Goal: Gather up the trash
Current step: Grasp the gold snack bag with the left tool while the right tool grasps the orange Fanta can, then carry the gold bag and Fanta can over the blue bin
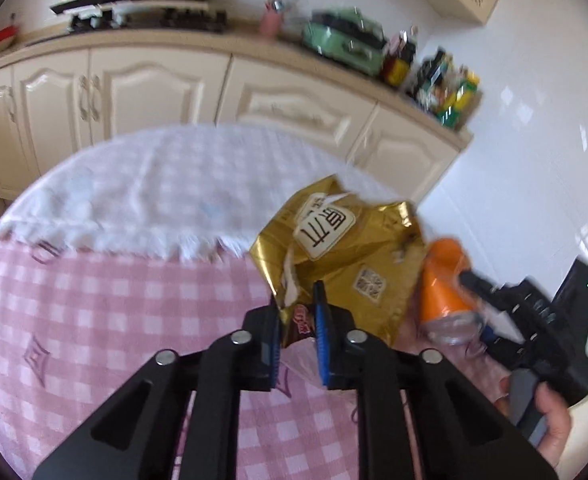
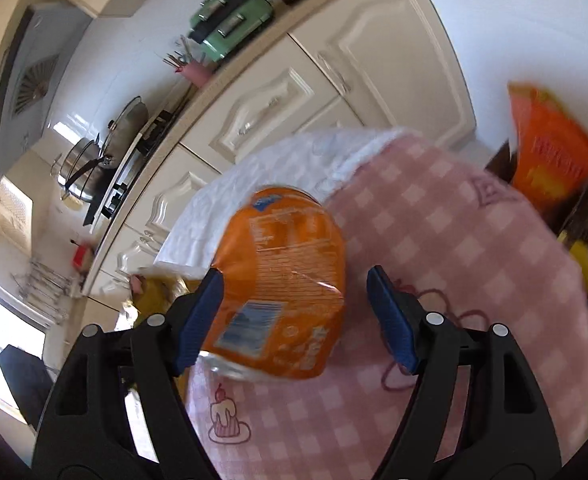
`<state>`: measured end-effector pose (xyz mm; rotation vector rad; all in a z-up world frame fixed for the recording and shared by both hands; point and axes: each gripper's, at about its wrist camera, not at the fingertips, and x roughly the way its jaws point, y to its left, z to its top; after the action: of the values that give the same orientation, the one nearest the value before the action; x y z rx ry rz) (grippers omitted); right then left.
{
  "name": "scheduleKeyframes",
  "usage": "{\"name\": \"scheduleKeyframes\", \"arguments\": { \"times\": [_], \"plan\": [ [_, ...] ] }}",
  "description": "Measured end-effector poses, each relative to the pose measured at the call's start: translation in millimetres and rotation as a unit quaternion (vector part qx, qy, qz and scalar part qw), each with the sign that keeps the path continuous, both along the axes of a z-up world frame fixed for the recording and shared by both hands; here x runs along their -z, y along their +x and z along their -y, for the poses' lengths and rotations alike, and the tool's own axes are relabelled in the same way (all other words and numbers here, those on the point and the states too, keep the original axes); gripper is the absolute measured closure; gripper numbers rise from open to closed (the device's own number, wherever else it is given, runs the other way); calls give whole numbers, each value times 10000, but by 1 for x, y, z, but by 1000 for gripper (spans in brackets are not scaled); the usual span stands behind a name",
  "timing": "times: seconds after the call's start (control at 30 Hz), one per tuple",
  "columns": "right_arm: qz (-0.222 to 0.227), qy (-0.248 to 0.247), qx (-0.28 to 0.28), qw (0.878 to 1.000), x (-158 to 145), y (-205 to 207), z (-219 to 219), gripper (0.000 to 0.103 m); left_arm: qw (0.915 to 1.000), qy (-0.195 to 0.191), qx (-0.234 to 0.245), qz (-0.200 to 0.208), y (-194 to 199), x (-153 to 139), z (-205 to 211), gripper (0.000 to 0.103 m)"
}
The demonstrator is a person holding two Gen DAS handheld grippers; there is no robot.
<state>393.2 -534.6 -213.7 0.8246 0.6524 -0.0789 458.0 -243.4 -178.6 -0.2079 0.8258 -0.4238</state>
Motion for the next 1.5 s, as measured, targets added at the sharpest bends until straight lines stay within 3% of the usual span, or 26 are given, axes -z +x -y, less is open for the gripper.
{"name": "scheduleKeyframes", "arguments": {
  "times": [0.13, 0.17, 0.2, 0.3, 0.47, 0.7, 1.0, 1.27, 1.5],
  "plan": [
    [-48, 30, -226, 9997, -1, 9, -6, 33, 9986, 110, -269, 437, -5, -19, -4, 93],
    [-102, 10, -311, 9995, -1, 14, -9, 53, 9982, 131, -303, 504, -6, -21, -4, 93],
    [-116, 33, -454, 9989, -1, 17, -13, 61, 9976, 187, -334, 580, -8, -24, -4, 93],
    [-58, -182, -607, 9980, -6, 19, -26, 68, 9967, 263, -357, 683, -12, -29, -6, 94],
    [158, -987, -790, 9918, -33, 5, -65, 82, 9961, 227, -418, 737, -19, -37, -23, 97],
    [519, -1535, -1102, 9806, -64, -16, -129, 83, 9948, 117, -527, 865, -43, -48, -64, 99],
    [824, -1801, -1938, 9608, -89, -29, -248, 84, 9882, -46, -1123, 1041, -82, -69, -169, 99],
    [995, -1914, -2929, 9315, -94, -22, -394, 84, 9699, 8, -2141, 1156, -125, -73, -314, 99],
    [943, -1951, -3848, 8972, -66, -11, -534, 84, 9499, 111, -3014, 820, -150, -43, -435, 99]
  ]
}}
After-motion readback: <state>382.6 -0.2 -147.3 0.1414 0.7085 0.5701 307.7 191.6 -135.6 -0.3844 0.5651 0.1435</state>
